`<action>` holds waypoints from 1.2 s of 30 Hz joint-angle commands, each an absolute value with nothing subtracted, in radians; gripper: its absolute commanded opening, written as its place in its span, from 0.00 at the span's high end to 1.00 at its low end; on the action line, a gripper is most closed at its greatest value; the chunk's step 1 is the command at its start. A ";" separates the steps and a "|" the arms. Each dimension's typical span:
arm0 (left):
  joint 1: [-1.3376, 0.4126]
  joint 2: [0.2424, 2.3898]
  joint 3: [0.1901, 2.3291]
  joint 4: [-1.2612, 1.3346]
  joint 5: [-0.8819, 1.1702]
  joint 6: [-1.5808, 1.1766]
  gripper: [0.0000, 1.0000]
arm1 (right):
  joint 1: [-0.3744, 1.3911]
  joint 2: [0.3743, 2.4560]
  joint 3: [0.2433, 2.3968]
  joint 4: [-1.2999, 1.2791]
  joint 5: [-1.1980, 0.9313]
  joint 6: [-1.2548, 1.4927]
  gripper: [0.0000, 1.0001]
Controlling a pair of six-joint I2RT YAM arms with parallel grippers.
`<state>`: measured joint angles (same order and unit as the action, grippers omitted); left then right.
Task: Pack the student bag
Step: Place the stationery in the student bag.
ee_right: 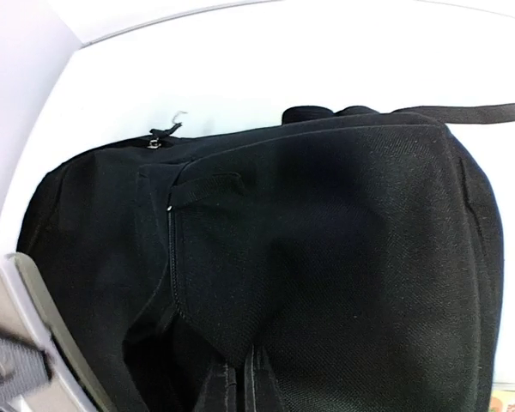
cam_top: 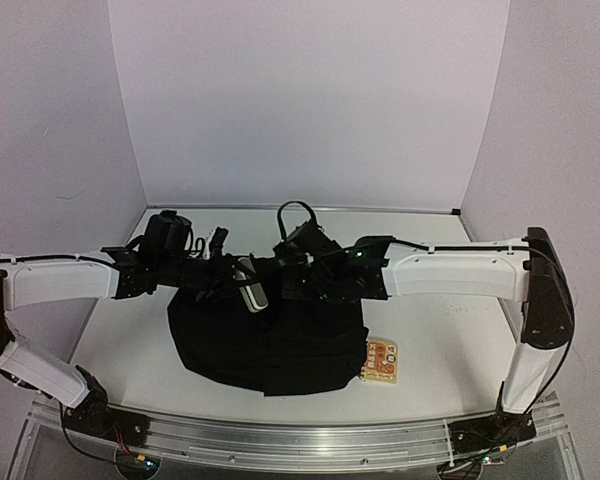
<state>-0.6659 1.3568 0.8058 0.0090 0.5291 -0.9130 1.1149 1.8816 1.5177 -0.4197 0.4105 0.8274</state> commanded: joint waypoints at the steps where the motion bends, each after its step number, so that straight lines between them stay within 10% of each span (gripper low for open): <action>1: -0.686 1.382 0.876 0.155 0.518 -0.853 1.00 | 1.104 1.832 1.476 -0.324 0.377 0.821 1.00; 22: -0.813 1.682 0.918 0.228 0.487 -0.961 0.98 | 1.104 1.741 1.412 -0.118 0.306 0.869 1.00; 36: -0.828 1.545 0.942 0.018 0.323 -0.838 0.20 | 1.104 1.714 1.350 -0.086 0.288 0.881 1.00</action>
